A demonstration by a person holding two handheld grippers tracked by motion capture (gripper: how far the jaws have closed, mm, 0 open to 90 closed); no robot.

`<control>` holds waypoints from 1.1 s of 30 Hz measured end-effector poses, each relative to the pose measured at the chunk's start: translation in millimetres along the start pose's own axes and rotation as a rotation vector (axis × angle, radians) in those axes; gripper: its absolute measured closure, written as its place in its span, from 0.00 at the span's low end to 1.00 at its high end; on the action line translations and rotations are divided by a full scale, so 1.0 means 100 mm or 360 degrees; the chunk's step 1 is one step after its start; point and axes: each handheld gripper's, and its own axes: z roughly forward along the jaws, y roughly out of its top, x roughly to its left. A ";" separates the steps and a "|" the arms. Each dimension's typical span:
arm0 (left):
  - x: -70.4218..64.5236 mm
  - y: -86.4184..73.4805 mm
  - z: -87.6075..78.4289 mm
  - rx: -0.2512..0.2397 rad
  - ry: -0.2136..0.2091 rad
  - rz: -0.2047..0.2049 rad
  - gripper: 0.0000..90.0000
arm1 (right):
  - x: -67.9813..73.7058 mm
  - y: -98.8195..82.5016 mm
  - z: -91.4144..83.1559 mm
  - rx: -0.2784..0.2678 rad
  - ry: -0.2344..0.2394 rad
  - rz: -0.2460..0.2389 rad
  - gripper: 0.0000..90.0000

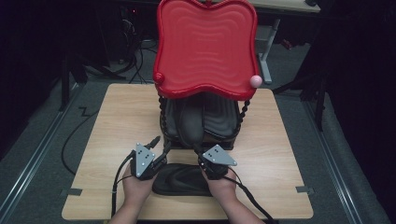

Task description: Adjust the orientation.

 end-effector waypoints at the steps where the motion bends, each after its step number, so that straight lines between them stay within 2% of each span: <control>1: 0.03 -0.02 -0.03 -0.0007 -0.0003 -0.0034 0.62 | 0.00 0.01 0.02 -0.0005 -0.0005 0.0011 1.00; 8: 0.10 -0.05 -0.08 0.0003 0.0013 -0.0056 0.62 | 0.01 0.10 0.17 -0.0046 -0.0071 0.0047 1.00; 16: 0.10 -0.06 -0.09 0.0005 0.0010 -0.0053 0.63 | -0.04 0.19 0.26 -0.0077 -0.0129 0.0057 1.00; 22: 0.07 -0.06 -0.08 0.0000 -0.0005 -0.0052 0.65 | -0.09 0.24 0.35 -0.0067 -0.0149 0.0040 1.00; 29: -0.03 -0.02 0.00 -0.0015 -0.0003 -0.0025 0.74 | -0.16 0.27 0.48 -0.0042 -0.0163 0.0058 1.00; 33: -0.10 0.01 0.11 -0.0046 0.0008 -0.0041 0.83 | -0.19 0.28 0.50 -0.0050 -0.0152 0.0066 0.99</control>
